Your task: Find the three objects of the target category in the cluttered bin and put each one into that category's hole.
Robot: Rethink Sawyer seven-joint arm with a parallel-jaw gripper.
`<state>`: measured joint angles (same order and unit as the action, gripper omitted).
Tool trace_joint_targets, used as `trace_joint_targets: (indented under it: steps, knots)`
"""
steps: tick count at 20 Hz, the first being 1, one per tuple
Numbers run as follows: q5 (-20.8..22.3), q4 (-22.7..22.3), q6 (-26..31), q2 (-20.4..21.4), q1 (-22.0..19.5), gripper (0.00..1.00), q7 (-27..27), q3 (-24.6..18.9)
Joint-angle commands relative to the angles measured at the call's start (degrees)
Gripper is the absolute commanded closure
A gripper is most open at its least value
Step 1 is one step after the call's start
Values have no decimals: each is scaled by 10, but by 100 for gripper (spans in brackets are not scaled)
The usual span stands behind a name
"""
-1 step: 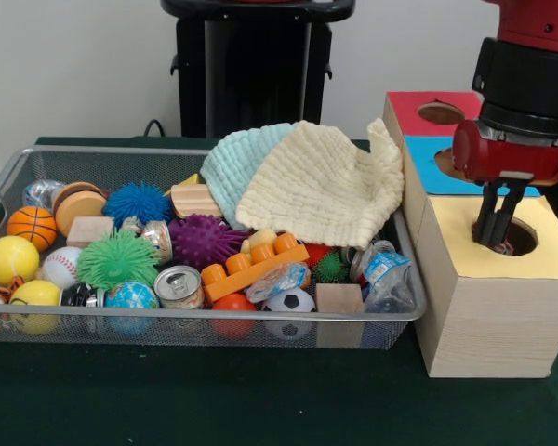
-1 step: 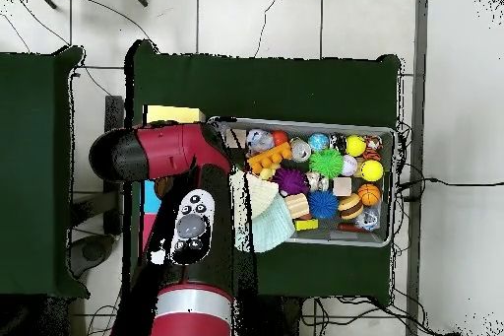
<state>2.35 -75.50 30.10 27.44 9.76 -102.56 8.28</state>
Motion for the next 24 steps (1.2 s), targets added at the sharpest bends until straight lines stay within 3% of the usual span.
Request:
trace_joint_targets:
  steps: [1,24]
  knots:
    - [5,8,-19,-67,-10,100,-82,-24]
    - [11,-28,-61,-79,-48,100,-46,-77]
